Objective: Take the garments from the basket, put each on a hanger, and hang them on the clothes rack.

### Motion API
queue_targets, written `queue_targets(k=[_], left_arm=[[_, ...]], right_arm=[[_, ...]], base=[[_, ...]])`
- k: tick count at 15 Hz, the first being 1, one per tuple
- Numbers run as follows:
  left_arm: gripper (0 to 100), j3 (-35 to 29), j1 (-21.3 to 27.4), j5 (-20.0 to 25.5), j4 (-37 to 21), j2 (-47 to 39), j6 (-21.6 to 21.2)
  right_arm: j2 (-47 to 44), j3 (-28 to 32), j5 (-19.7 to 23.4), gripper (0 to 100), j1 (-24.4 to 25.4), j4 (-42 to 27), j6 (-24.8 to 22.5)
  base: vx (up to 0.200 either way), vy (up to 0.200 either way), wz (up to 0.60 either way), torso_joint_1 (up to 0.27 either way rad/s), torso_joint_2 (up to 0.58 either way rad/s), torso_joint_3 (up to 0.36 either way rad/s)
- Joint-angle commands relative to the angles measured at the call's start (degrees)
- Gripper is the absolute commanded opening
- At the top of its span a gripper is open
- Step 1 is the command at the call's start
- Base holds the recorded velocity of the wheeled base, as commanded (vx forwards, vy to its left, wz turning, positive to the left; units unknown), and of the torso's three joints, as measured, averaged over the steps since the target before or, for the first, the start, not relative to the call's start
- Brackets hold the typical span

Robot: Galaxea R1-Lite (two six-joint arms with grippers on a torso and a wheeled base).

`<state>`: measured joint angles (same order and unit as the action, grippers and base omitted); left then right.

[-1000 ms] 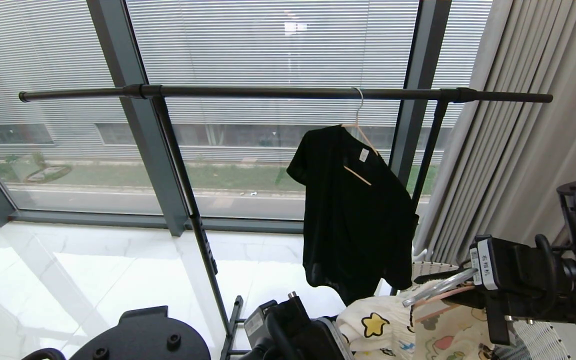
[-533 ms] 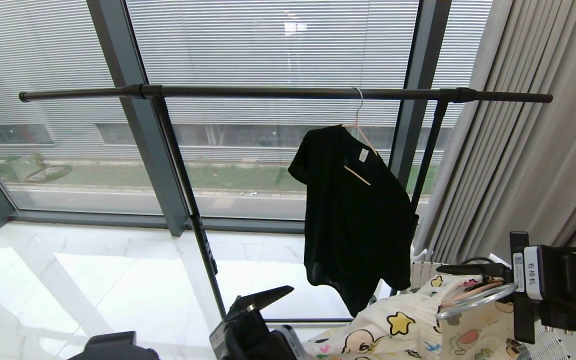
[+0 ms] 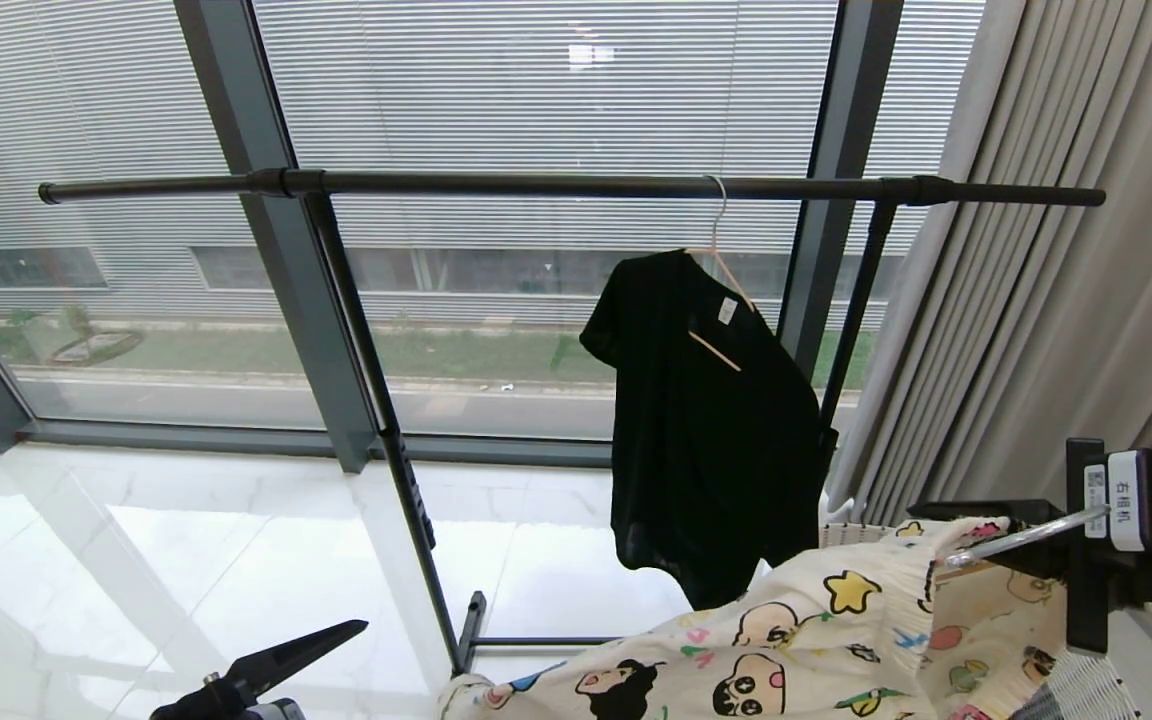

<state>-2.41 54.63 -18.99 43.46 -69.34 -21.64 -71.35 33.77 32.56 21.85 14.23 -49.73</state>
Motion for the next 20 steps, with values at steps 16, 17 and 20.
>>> queue_targets(k=[16, 17, 20], left_arm=[[0, -0.9, -2.8, 2.9, 2.2, -7.0, 4.7], [0, 0.9, -5.2, 3.0, 2.1, -5.5, 4.6], [0, 2.4, -9.1, 3.0, 1.0, -3.6, 4.3]], right_arm=[[2.4, 0.1, -0.2, 0, 1.4, 0.0, 0.3], [2.4, 0.2, -0.2, 0, 0.4, 0.0, 0.3], [2.3, 0.3, -0.1, 0, -0.9, 0.0, 0.4]], base=[[0.000, 0.000, 0.00, 0.000, 0.00, 0.000], [0.000, 0.000, 0.00, 0.000, 0.00, 0.000], [0.000, 0.000, 0.00, 0.000, 0.00, 0.000]])
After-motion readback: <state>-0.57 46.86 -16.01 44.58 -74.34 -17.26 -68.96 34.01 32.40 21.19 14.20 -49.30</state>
